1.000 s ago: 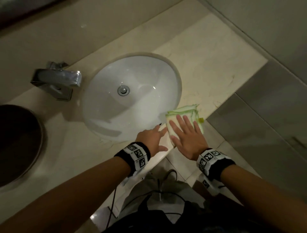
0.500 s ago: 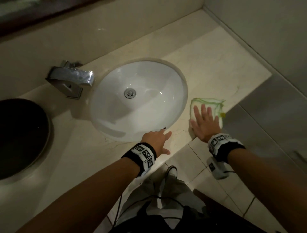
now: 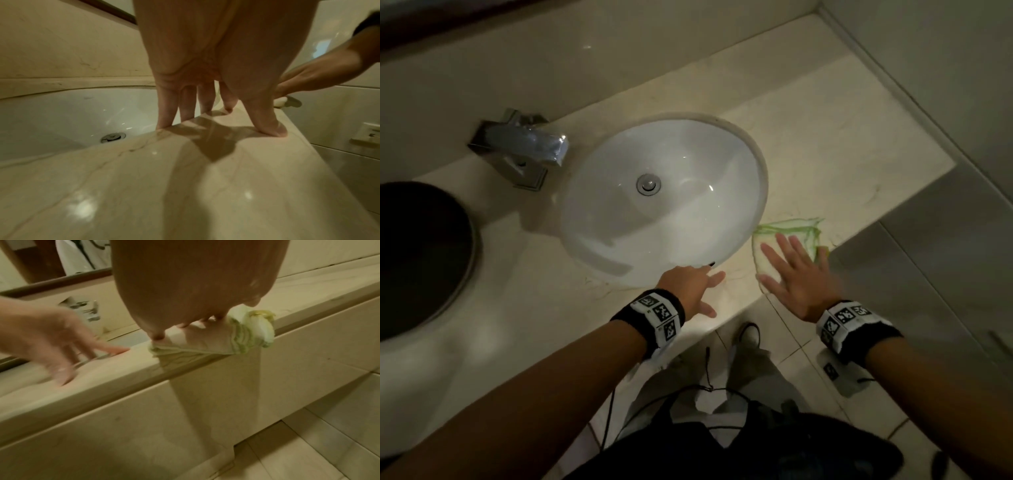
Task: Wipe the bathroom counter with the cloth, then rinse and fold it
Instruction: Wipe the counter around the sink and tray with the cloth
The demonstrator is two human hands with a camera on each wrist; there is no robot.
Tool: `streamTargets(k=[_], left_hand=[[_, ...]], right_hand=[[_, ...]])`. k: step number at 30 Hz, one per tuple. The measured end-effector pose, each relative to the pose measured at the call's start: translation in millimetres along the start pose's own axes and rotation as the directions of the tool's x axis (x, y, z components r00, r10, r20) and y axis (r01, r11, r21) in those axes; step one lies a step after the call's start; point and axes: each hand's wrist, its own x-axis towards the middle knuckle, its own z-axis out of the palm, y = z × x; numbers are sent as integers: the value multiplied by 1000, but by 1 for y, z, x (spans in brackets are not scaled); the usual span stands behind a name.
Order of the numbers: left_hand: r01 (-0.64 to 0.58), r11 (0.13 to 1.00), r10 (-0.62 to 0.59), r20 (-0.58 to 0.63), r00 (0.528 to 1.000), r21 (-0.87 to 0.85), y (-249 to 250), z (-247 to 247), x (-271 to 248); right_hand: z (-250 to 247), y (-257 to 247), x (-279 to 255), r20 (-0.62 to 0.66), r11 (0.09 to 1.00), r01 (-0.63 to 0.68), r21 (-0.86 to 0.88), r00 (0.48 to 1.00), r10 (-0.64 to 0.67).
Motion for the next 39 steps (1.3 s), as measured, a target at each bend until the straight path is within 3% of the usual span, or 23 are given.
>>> streamTargets(k=[7, 12, 15, 17, 21, 24, 27, 30, 34, 39], left_hand=[[96, 994, -94, 43, 995, -54, 2, -3, 4], [154, 983, -153, 16, 988, -102, 11, -15, 3], [200, 968, -212, -64, 975, -154, 32, -27, 16], [193, 965, -219, -143, 965, -176, 48, -34, 32], [86, 991, -107, -214, 971, -105, 89, -47, 75], [72, 997, -75, -170, 982, -24, 110, -53, 105], [113, 993, -111, -46, 993, 46, 124, -62, 127], [144, 984, -150, 50, 987, 106, 131, -64, 135], [160, 981, -167, 55, 984, 113, 129, -63, 130], [167, 979, -176, 75, 982, 114, 131, -67, 132]], right_hand=[[-24, 94, 48, -74, 985, -157, 75, 984, 162], [-18, 79, 47, -108, 986, -129, 110, 984, 141], [-14, 78, 44, -162, 990, -82, 112, 982, 99], [-8, 83, 41, -170, 998, 14, 61, 985, -4], [-2, 106, 40, -204, 986, 167, 4, 965, -162], [-4, 124, 43, -224, 973, 230, 9, 949, -222], [-4, 146, 48, -261, 957, 288, 8, 925, -277], [-9, 186, 63, -305, 977, 213, 30, 932, -195], [-25, 231, 83, -280, 993, 100, 65, 957, -78], [-19, 208, 80, -351, 993, 63, 96, 936, -26]])
